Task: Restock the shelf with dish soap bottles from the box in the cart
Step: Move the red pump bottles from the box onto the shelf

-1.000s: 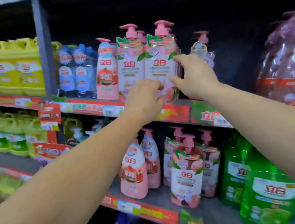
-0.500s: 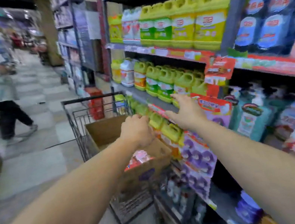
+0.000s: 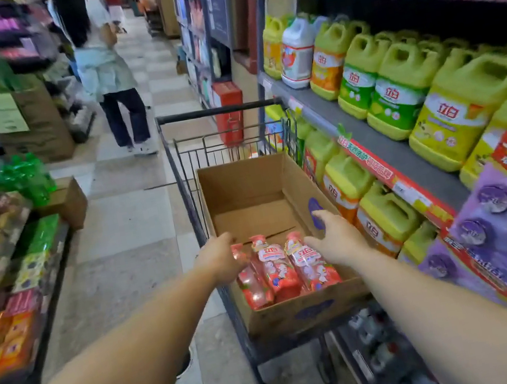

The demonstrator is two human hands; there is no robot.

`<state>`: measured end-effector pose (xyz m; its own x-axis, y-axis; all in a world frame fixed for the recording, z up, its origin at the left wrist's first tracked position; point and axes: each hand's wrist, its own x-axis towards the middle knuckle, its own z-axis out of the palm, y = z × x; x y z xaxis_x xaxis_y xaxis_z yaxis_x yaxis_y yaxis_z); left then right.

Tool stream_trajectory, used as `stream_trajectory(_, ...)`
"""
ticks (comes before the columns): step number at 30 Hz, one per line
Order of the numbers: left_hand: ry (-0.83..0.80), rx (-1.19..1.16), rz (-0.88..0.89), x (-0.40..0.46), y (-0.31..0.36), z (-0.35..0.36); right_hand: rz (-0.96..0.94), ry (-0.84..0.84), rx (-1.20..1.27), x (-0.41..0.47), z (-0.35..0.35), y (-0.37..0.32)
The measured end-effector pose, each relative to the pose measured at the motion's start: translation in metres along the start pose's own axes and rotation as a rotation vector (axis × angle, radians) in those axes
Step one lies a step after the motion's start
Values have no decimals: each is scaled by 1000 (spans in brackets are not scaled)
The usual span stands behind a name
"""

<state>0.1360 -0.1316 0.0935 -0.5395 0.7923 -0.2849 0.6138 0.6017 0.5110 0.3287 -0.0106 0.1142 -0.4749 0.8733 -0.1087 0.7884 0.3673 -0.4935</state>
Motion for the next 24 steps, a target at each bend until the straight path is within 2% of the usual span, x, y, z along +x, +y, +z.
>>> stream_trajectory(6,-137,-531,-336,66,3,67,130,-173,37,78,37,40)
stream_trajectory(9,-156,-691,-514,88,-4,109,178,-263,75,100,67,41)
stream_trajectory(12,-147,-754,-658,115,-22,162,171,-373,74,116,101,37)
stream_trajectory(15,-130,-734,-761,111,-10,164,208,-451,122,124,133,32)
stream_trajectory(20,-40,-643,-661,92,-1,156,255,-526,124,141,164,25)
stream_trajectory(24,-76,-568,-687,93,-3,160,226,-588,122,152,174,18)
